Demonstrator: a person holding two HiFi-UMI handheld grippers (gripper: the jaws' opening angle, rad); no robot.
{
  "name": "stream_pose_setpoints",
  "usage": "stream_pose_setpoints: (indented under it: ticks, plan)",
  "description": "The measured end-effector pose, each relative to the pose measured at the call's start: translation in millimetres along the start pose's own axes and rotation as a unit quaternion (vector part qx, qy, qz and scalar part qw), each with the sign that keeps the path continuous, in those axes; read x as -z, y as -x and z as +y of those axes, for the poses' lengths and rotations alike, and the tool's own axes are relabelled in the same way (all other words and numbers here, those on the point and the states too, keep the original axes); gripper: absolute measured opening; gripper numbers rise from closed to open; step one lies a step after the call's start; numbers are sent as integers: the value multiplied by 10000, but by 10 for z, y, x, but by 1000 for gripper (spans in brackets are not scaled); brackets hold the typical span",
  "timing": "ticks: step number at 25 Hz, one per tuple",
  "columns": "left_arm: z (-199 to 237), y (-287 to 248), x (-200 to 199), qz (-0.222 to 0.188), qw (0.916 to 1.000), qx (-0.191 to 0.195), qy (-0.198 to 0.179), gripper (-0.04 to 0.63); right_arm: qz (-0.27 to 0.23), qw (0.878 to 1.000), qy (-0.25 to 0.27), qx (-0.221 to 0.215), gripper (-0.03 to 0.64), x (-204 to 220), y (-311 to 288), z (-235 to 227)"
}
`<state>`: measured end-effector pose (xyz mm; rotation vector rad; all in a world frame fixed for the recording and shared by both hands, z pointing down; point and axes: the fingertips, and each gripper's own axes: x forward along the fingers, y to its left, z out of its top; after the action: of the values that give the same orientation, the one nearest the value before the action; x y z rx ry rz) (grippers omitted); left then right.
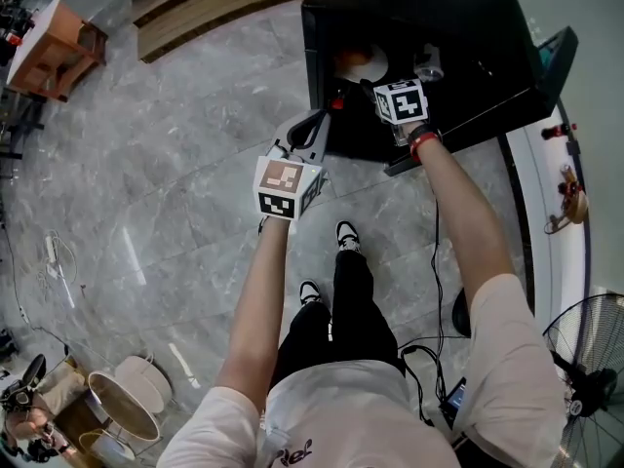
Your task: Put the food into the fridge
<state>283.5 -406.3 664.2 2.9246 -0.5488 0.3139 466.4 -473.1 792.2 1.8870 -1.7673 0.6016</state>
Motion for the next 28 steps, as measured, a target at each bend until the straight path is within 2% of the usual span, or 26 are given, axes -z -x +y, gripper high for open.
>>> stream_pose_setpoints:
  ticks: [28]
  plan:
    - [-479,1192,-766,217,9995,-156,-190,20,-540,9963,-672,45,242,-273,2139,612]
